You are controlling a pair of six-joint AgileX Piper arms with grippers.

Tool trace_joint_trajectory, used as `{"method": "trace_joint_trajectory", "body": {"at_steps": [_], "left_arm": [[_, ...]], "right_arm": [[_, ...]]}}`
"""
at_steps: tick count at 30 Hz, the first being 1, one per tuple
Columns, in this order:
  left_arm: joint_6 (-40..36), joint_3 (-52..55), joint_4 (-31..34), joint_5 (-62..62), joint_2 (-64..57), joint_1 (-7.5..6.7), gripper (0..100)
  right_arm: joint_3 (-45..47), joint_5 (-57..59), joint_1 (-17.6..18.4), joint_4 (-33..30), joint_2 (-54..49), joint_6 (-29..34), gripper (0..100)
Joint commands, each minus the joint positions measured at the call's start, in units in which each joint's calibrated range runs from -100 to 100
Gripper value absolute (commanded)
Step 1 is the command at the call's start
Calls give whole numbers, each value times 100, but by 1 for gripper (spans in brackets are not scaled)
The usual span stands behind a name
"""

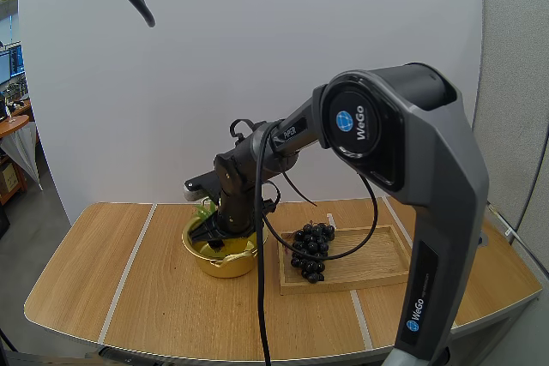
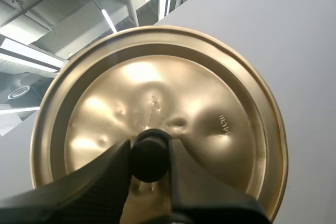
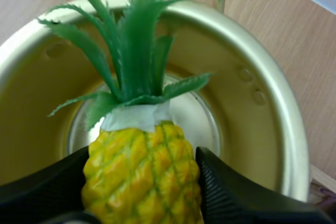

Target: Open the pot, put the pineapple inside, and close it

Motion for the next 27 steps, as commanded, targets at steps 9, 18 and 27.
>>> {"method": "trace_joint_trajectory", "body": {"at_steps": [9, 18, 27], "left_arm": [[-43, -45, 3, -209, -42, -25, 0], [-43, -45, 3, -209, -42, -25, 0], [-43, -45, 3, -209, -42, -25, 0]], "right_arm": [[-47, 0, -9, -50, -10, -29, 37], [-47, 294, -9, -64, -65, -29, 100], [-47, 1025, -9, -64, -1214, -29, 100]]}}
